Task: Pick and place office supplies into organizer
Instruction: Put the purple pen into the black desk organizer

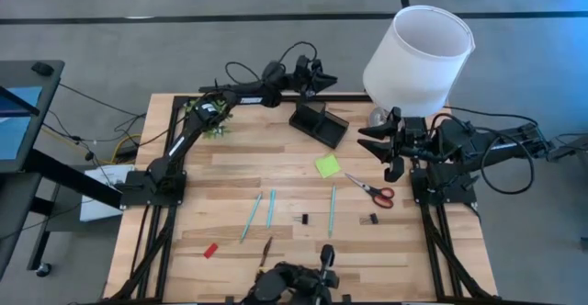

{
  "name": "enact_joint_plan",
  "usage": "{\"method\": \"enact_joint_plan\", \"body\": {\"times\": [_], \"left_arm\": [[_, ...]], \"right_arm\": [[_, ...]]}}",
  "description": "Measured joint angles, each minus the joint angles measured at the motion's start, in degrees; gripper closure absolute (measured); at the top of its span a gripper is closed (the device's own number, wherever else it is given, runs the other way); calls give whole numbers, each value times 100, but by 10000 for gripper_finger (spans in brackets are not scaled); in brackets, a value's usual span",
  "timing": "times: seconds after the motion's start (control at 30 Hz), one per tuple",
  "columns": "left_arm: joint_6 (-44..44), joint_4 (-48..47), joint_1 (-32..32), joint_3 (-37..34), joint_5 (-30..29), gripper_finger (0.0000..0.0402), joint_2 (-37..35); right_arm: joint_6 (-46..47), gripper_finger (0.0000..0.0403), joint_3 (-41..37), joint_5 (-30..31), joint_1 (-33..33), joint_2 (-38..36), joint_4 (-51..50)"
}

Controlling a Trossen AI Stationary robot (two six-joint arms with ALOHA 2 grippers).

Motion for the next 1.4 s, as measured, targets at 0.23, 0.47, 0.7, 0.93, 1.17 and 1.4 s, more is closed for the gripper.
{"method": "enact_joint_plan", "body": {"times": [0.23,0.47,0.7,0.93,1.17,1.4], "left_arm": [[-203,-640,180,1039,606,382,-2],[216,-2807,407,1665,1506,382,-2],[609,-4044,430,1733,1947,382,-10],[1366,-4540,286,1731,2202,382,-9],[2112,-4512,93,1688,1982,382,-10],[1902,-3849,29,1375,2066,382,-9]], "right_arm": [[1,274,0,0,-1,0,-2],[2,275,-2,0,-2,0,-28],[2,278,-2,0,0,0,-58],[2,278,-2,0,0,0,-130],[1,278,-2,0,0,0,-130],[0,278,-2,0,1,0,-125]]}}
